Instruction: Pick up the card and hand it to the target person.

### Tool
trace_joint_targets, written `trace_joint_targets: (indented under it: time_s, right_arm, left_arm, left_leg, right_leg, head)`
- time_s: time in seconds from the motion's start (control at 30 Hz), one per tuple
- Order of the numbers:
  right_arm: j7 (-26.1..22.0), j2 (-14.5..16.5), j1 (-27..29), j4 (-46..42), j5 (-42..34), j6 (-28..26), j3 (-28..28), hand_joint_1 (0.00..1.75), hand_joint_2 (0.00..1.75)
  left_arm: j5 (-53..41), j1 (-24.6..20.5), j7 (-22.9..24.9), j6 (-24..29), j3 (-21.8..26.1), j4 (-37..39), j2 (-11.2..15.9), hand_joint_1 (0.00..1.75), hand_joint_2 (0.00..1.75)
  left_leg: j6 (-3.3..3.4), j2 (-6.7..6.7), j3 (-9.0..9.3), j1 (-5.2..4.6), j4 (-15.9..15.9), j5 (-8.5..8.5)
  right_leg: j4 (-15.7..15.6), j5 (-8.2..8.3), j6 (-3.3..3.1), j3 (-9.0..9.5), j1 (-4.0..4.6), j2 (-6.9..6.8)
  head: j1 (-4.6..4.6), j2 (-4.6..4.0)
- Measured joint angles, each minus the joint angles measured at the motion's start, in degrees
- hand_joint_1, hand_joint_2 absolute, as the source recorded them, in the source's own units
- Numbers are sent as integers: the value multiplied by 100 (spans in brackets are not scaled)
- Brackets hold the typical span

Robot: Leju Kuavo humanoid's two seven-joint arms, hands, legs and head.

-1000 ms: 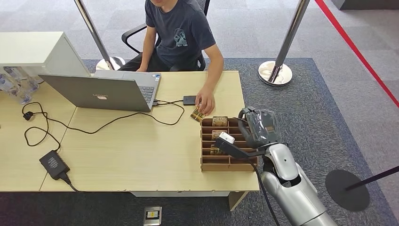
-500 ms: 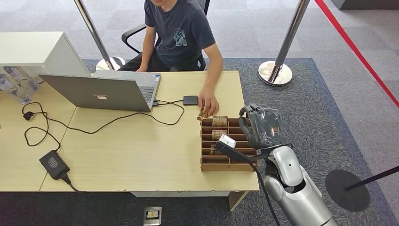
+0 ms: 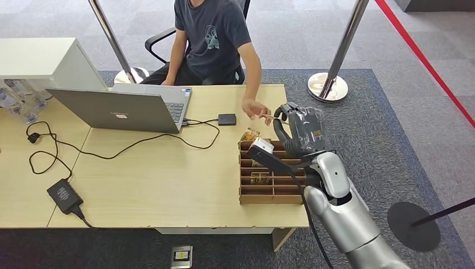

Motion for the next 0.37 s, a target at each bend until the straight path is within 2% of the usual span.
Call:
trace_joint_targets:
  time_s: [0.37]
  right_arm:
    - [-56,443,-599,1015,-189,-159,38,175,175]
  left_arm:
    - [-137,-23,2,-34,-1,1,-8,0,0]
  left_leg:
    - [0,0,-1,0,0,0]
  right_leg:
    - [-1,0,0,-1,0,0]
  head:
    - [-1,0]
